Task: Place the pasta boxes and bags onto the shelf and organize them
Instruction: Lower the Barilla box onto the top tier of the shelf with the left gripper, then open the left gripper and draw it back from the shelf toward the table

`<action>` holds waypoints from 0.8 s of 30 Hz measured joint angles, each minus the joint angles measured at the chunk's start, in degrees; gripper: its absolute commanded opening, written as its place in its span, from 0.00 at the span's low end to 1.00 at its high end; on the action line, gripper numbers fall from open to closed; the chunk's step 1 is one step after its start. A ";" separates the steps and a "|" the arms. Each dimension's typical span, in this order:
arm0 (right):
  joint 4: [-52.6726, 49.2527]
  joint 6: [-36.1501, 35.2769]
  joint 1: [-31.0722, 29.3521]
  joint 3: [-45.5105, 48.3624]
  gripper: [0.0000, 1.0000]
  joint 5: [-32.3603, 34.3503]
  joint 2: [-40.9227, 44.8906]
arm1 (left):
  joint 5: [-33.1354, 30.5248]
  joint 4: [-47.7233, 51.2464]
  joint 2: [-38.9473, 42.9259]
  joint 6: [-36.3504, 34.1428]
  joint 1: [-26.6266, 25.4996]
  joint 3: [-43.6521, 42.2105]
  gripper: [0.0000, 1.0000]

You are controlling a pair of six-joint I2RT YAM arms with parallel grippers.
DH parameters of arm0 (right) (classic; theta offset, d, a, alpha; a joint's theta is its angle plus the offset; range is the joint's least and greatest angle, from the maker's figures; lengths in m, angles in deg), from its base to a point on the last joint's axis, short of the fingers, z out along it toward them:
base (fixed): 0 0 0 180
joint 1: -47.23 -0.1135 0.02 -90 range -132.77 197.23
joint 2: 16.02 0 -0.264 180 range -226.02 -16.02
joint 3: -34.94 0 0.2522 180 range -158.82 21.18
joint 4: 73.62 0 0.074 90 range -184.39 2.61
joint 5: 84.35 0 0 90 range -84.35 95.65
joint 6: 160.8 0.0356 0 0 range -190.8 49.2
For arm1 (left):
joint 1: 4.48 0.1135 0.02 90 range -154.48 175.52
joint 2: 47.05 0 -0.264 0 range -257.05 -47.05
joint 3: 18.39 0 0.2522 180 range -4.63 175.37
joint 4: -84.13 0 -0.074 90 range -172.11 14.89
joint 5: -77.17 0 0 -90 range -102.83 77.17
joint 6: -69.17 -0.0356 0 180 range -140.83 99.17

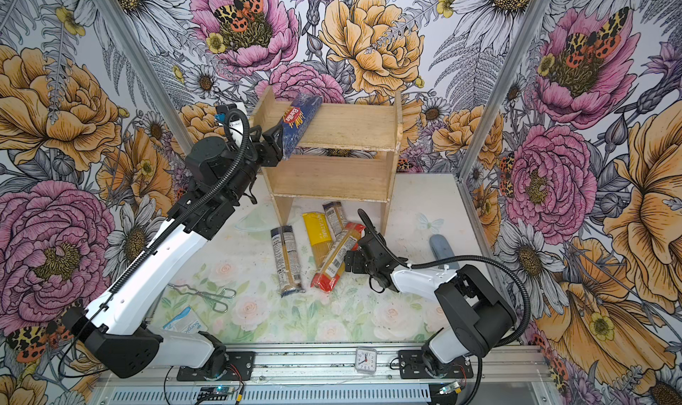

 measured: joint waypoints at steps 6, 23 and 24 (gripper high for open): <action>0.00 0.02 0.00 0.00 0.92 0.00 0.00 | 0.22 -0.13 0.81 -0.02 0.00 -0.66 0.67; -0.02 0.17 -0.09 0.00 0.93 0.11 0.02 | 0.66 -0.13 5.49 -0.04 0.04 -4.15 0.72; -0.02 0.20 -0.11 0.00 0.93 0.15 0.04 | 0.63 -0.11 5.81 -0.07 0.04 -4.59 0.73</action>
